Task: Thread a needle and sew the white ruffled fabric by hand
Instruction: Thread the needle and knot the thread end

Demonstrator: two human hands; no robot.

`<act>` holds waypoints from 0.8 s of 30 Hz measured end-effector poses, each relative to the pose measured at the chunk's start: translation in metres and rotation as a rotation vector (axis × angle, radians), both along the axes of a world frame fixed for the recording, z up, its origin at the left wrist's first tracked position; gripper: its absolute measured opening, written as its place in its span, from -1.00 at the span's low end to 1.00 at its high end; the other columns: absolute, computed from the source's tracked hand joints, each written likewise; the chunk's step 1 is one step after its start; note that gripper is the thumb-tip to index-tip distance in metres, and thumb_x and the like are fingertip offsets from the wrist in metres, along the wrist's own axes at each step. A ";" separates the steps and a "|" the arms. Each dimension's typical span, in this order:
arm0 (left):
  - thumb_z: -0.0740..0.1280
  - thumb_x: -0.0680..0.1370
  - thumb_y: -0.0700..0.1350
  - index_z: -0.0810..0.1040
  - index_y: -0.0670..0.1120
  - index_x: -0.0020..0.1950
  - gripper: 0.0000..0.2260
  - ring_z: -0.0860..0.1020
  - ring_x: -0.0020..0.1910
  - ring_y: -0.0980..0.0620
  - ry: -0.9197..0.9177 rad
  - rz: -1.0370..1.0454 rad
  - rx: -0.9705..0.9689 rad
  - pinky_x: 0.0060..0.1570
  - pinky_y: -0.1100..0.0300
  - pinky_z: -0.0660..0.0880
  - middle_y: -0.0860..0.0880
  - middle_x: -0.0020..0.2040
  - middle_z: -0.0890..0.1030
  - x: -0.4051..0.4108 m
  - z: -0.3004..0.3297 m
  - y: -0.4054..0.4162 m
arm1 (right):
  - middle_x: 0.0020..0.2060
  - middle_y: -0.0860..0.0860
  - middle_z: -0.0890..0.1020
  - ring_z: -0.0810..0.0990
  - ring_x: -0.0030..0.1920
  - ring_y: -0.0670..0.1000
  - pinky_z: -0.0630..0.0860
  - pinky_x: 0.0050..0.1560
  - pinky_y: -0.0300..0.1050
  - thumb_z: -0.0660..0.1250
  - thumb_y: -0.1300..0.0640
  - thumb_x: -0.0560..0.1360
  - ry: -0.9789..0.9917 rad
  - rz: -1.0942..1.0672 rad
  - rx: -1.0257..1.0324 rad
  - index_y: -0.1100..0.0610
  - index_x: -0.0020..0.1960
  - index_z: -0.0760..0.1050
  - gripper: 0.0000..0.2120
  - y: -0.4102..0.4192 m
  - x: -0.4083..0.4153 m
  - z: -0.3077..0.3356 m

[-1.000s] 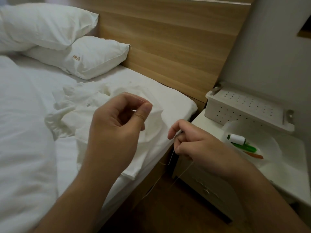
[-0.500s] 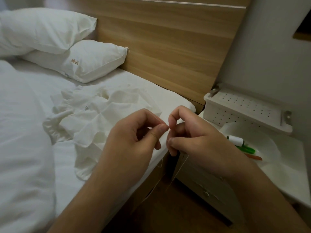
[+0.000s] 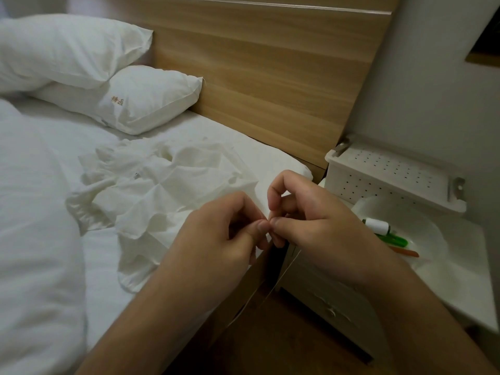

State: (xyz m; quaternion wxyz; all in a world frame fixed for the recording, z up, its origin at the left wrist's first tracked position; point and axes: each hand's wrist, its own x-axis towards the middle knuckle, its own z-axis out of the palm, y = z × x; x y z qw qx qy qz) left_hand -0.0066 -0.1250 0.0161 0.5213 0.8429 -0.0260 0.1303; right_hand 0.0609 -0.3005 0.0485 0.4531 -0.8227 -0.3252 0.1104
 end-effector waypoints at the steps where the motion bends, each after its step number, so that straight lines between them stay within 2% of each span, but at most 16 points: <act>1: 0.42 0.63 -0.17 0.62 0.02 -0.13 -0.84 0.64 -0.33 0.11 0.002 0.007 0.008 -0.28 0.15 0.58 0.11 -0.28 0.70 0.000 0.000 0.001 | -0.23 0.09 0.66 0.63 -0.19 0.12 0.62 -0.16 0.25 0.28 0.28 0.63 -0.003 -0.001 -0.011 -0.04 0.01 0.42 -0.79 0.000 0.000 -0.001; 4: 0.42 0.63 -0.19 0.61 0.03 -0.14 -0.81 0.58 -0.37 0.17 -0.007 0.049 0.000 -0.32 0.31 0.45 0.10 -0.30 0.68 0.000 0.000 0.004 | -0.26 0.04 0.64 0.62 -0.20 0.13 0.62 -0.18 0.21 0.30 0.25 0.61 -0.005 -0.020 -0.042 -0.05 0.05 0.46 -0.80 -0.002 0.002 -0.002; 7: 0.42 0.63 -0.22 0.60 0.03 -0.16 -0.79 0.53 -0.44 0.18 -0.016 0.179 0.017 -0.41 0.33 0.41 0.10 -0.34 0.65 0.001 0.001 0.012 | -0.26 0.03 0.65 0.63 -0.20 0.10 0.63 -0.17 0.18 0.31 0.22 0.61 -0.016 -0.048 -0.108 -0.07 0.02 0.56 -0.82 -0.007 0.008 -0.005; 10: 0.42 0.64 -0.22 0.59 0.03 -0.17 -0.78 0.55 -0.41 0.17 -0.016 0.327 0.058 -0.41 0.37 0.43 0.14 -0.30 0.67 0.002 0.003 0.021 | -0.20 -0.04 0.69 0.66 -0.16 -0.04 0.64 -0.14 0.03 0.36 0.14 0.60 -0.019 -0.076 -0.190 -0.08 -0.05 0.64 -0.85 -0.017 0.019 -0.010; 12: 0.41 0.63 -0.22 0.59 0.03 -0.18 -0.77 0.57 -0.37 0.19 -0.014 0.412 0.048 -0.35 0.29 0.42 0.16 -0.30 0.68 0.004 0.002 0.025 | -0.20 -0.11 0.69 0.64 -0.17 -0.15 0.54 -0.14 -0.17 0.38 0.10 0.60 -0.021 -0.116 -0.203 -0.06 -0.10 0.66 -0.86 -0.024 0.024 -0.012; 14: 0.41 0.64 -0.20 0.60 0.02 -0.18 -0.78 0.57 -0.38 0.23 0.018 0.451 0.032 -0.32 0.23 0.39 0.19 -0.31 0.68 0.005 0.000 0.027 | -0.24 -0.10 0.68 0.62 -0.23 -0.18 0.47 -0.18 -0.29 0.39 0.10 0.61 -0.012 -0.165 -0.153 -0.01 -0.11 0.67 -0.86 -0.029 0.026 -0.014; 18: 0.41 0.66 -0.13 0.63 0.04 -0.12 -0.83 0.58 -0.41 0.26 0.086 0.432 0.035 -0.35 0.26 0.36 0.16 -0.31 0.71 0.004 0.002 0.022 | -0.36 -0.03 0.60 0.49 -0.36 -0.16 0.45 -0.30 -0.32 0.40 0.15 0.60 0.007 -0.185 -0.028 0.04 -0.13 0.67 -0.85 -0.031 0.024 -0.012; 20: 0.42 0.66 -0.10 0.63 0.06 -0.10 -0.85 0.60 -0.38 0.26 0.038 0.435 0.046 -0.35 0.25 0.37 0.19 -0.30 0.72 0.003 0.004 0.020 | -0.39 -0.06 0.57 0.46 -0.38 -0.17 0.43 -0.32 -0.32 0.40 0.14 0.60 -0.018 -0.174 -0.043 0.03 -0.13 0.66 -0.85 -0.030 0.024 -0.011; 22: 0.42 0.66 -0.12 0.64 0.05 -0.09 -0.86 0.65 -0.36 0.13 -0.069 0.402 -0.018 -0.36 0.15 0.45 0.21 -0.22 0.73 0.001 0.004 0.018 | -0.44 -0.14 0.53 0.45 -0.42 -0.20 0.41 -0.35 -0.37 0.40 0.15 0.60 -0.041 -0.161 -0.059 0.03 -0.14 0.66 -0.85 -0.029 0.024 -0.009; 24: 0.42 0.65 -0.15 0.68 0.01 -0.07 -0.87 0.61 -0.38 -0.17 -0.159 0.317 -0.143 -0.38 -0.11 0.53 0.07 -0.22 0.74 -0.001 0.007 0.016 | -0.45 -0.17 0.52 0.46 -0.42 -0.20 0.39 -0.37 -0.38 0.40 0.16 0.60 -0.058 -0.152 -0.067 0.03 -0.14 0.65 -0.85 -0.029 0.024 -0.008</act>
